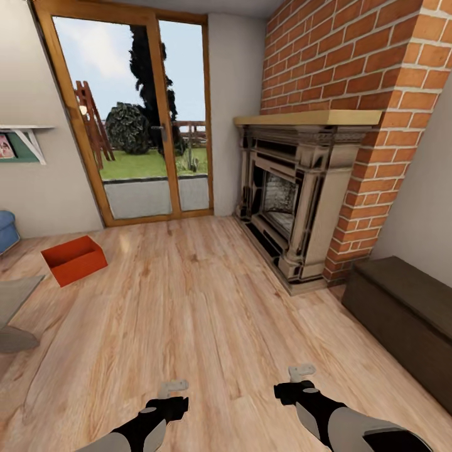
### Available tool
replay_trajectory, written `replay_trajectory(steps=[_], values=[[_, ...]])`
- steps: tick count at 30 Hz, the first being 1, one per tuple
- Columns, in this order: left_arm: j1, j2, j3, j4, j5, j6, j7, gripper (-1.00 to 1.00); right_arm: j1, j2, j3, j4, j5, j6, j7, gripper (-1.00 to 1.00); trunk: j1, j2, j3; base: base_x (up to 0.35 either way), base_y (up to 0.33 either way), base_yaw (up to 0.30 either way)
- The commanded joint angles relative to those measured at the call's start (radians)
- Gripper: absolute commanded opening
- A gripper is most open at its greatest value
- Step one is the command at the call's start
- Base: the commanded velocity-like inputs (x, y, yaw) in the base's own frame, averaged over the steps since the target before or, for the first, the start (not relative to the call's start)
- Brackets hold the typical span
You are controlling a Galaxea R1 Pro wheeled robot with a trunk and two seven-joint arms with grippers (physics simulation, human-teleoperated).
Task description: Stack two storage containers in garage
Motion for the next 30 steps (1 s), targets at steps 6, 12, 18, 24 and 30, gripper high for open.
replay_trajectory(steps=[6,12,18,24,30], values=[[-0.001,0.000,0.005,0.001,0.001,-0.004,0.002,1.00,-0.001,0.000,0.007,0.002,0.002,-0.003,-0.003,1.00,0.001,0.000,-0.001,0.345,0.000,0.081],[-0.001,0.000,0.005,0.001,0.001,-0.004,0.002,1.00,-0.001,0.000,0.007,0.002,0.002,-0.003,-0.004,1.00,0.001,0.000,-0.001,0.345,0.000,0.008],[-0.001,0.000,0.005,0.001,0.001,-0.004,0.002,1.00,-0.001,0.000,0.007,0.002,0.002,-0.003,-0.004,1.00,0.001,0.000,-0.001,0.345,0.000,0.083],[-0.001,0.000,0.005,0.001,0.001,-0.004,0.002,1.00,-0.001,0.000,0.007,0.002,0.002,-0.003,-0.004,1.00,0.001,0.000,-0.001,0.345,0.000,0.228],[-0.001,0.000,0.005,0.001,0.001,-0.004,0.002,1.00,-0.001,0.000,0.007,0.002,0.002,-0.003,-0.004,1.00,0.001,0.000,-0.001,0.345,0.000,0.279]])
